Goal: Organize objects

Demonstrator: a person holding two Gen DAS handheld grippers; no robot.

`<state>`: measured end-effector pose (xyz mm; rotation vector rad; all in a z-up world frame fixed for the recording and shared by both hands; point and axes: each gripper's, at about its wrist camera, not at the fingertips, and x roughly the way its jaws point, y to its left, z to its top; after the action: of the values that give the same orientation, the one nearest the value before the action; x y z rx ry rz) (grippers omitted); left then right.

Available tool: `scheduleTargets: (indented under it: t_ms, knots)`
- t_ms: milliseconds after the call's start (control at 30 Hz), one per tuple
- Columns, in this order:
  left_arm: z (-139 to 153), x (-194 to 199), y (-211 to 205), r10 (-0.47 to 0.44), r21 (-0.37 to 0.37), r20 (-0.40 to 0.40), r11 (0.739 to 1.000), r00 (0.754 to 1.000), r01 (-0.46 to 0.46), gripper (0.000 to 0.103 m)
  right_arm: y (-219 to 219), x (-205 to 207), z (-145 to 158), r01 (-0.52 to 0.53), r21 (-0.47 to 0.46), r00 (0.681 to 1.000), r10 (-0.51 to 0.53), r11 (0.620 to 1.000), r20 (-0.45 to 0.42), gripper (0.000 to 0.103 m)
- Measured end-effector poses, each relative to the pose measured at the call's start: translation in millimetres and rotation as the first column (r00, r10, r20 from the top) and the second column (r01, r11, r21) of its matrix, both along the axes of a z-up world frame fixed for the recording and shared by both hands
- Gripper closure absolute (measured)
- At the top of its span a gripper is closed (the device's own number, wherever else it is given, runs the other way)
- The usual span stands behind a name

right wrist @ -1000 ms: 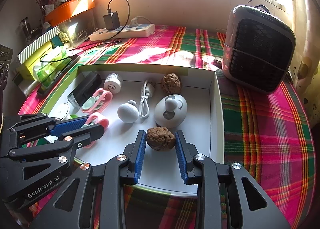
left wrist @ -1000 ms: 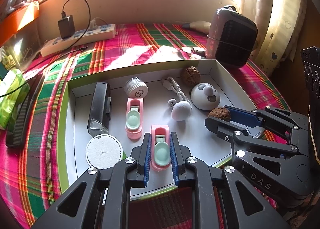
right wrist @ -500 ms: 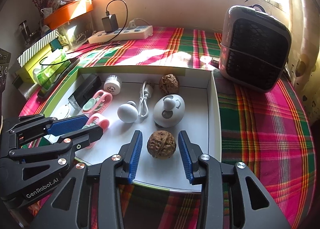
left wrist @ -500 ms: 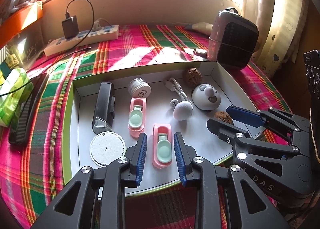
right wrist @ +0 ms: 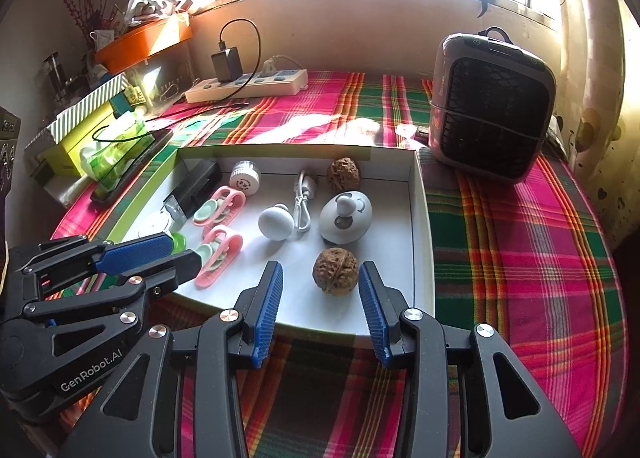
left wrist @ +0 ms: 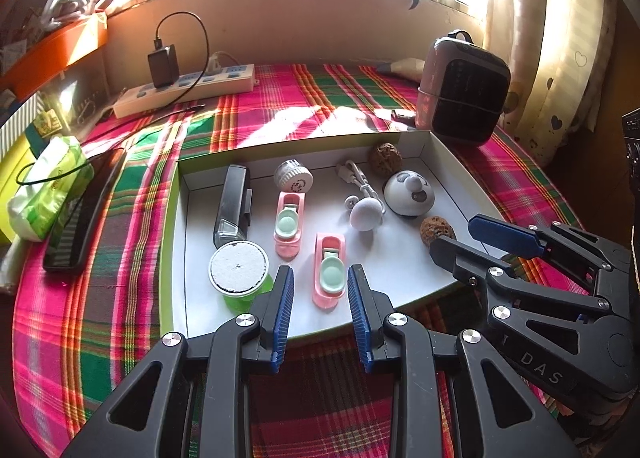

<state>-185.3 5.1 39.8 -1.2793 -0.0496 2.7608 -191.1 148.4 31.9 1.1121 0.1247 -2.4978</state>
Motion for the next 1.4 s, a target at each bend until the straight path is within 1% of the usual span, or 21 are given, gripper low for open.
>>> scheduleTargets:
  t_ms: [100, 200, 367, 467, 667, 800, 967, 1067, 1167, 1233, 1400]
  knots:
    - [2.2, 7.7, 0.5, 0.005, 0.003, -0.008, 1.0, 1.0, -0.005, 0.077, -1.1, 7.9, 2.4, -0.002, -0.006, 1.0, 0.002, 1.0, -0.008, 0.062]
    - [5.3, 16.9, 2.4, 0.02, -0.024, -0.035, 0.999, 0.999, -0.021, 0.077, -1.6, 15.9, 5.1, -0.003, -0.021, 1.0, 0.003, 1.0, -0.014, 0.062]
    - [8.0, 30.3, 2.9, 0.027, -0.013, -0.049, 1.0, 0.998, -0.028, 0.077, -3.0, 27.0, 8.1, 0.003, -0.027, 1.0, -0.003, 1.0, -0.025, 0.062]
    - [9.4, 37.0, 2.0, 0.031, -0.002, -0.054, 1.0, 0.998, -0.031, 0.077, -1.6, 33.9, 8.2, 0.011, -0.021, 0.999, -0.011, 1.0, -0.031, 0.058]
    - [8.0, 50.5, 1.5, 0.054, -0.031, -0.07, 0.998, 0.996, -0.056, 0.077, 0.1, 46.8, 7.0, 0.023, -0.018, 0.999, -0.023, 1.0, -0.041, 0.058]
    - [0.1, 56.0, 0.0, 0.055, -0.023, -0.044, 0.998, 0.997, -0.056, 0.077, 0.3, 54.1, 0.3, 0.023, -0.015, 1.0, -0.024, 1.0, -0.02, 0.058]
    - [-10.8, 64.0, 1.4, 0.06, -0.037, -0.021, 0.997, 0.998, -0.061, 0.077, 2.7, 61.5, -11.3, 0.04, 0.002, 0.999, -0.04, 0.999, 0.014, 0.057]
    - [-17.4, 67.3, 2.5, 0.058, -0.031, 0.001, 0.998, 0.998, -0.058, 0.077, 4.5, 65.1, -17.2, 0.049, 0.01, 0.998, -0.049, 0.999, 0.033, 0.057]
    - [-20.2, 72.3, 4.4, 0.062, -0.043, -0.001, 0.997, 0.998, -0.062, 0.077, 5.4, 69.5, -21.0, 0.051, 0.02, 0.998, -0.051, 0.999, 0.041, 0.057]
    - [-23.2, 74.0, 5.5, 0.06, -0.042, 0.015, 0.997, 0.998, -0.06, 0.077, 5.7, 72.2, -23.0, 0.051, 0.024, 0.997, -0.052, 0.998, 0.049, 0.057]
    - [-27.5, 78.8, 6.2, 0.065, -0.05, 0.024, 0.997, 0.998, -0.064, 0.077, 6.2, 78.3, -25.6, 0.053, 0.048, 0.997, -0.055, 0.997, 0.044, 0.057]
